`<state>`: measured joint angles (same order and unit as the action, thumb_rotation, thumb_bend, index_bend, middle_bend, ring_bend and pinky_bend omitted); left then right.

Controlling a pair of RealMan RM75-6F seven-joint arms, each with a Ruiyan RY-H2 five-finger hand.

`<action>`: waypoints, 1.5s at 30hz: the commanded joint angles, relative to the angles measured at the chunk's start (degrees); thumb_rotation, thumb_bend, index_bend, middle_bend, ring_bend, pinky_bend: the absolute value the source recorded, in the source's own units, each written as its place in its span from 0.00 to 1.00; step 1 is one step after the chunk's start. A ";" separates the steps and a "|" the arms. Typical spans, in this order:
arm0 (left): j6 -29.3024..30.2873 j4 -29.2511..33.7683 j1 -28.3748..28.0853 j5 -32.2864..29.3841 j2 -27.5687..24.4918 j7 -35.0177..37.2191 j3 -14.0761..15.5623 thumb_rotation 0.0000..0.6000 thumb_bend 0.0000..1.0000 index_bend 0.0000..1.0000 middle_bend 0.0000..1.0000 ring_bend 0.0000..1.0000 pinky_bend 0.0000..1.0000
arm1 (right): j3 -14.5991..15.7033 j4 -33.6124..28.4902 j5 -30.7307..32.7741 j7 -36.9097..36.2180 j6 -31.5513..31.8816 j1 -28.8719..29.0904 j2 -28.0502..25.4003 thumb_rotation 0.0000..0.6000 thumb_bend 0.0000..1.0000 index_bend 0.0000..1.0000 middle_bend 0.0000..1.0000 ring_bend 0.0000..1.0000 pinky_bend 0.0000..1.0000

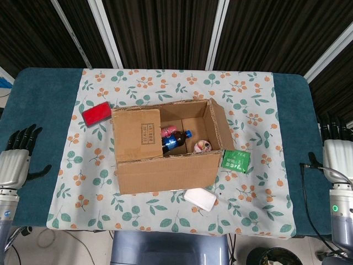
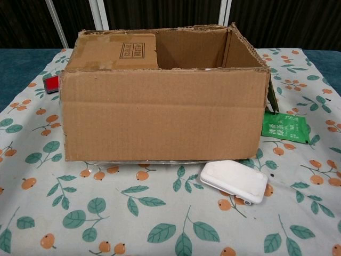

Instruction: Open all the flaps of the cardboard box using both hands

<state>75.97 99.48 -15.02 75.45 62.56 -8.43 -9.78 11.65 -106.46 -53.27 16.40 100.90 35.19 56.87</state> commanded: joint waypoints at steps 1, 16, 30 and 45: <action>-3.70 3.94 -3.56 -0.26 -3.04 -3.45 -2.01 1.00 0.17 0.00 0.00 0.00 0.00 | -0.13 7.17 -5.08 -4.53 3.80 -5.87 4.52 1.00 0.33 0.00 0.00 0.00 0.23; -33.19 11.79 -29.25 -14.13 -12.36 -18.16 -11.30 1.00 0.66 0.00 0.00 0.00 0.00 | -5.94 21.28 -10.76 -15.96 1.28 -14.20 11.38 1.00 0.33 0.00 0.00 0.00 0.23; -53.91 -1.33 -59.41 -29.19 -5.15 -27.51 -2.32 1.00 0.99 0.00 0.06 0.00 0.10 | -13.05 24.10 -13.22 -21.34 -4.51 -18.10 12.20 1.00 0.35 0.00 0.00 0.00 0.23; -49.64 -8.03 -68.90 -35.62 4.06 -28.38 6.08 1.00 1.00 0.14 0.26 0.14 0.26 | -16.45 24.17 -15.25 -22.10 -7.00 -20.20 12.16 1.00 0.35 0.00 0.00 0.00 0.23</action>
<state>25.63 92.23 -83.20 40.44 65.72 -36.84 -4.30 -4.69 -82.27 -68.41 -5.69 94.02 15.09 69.01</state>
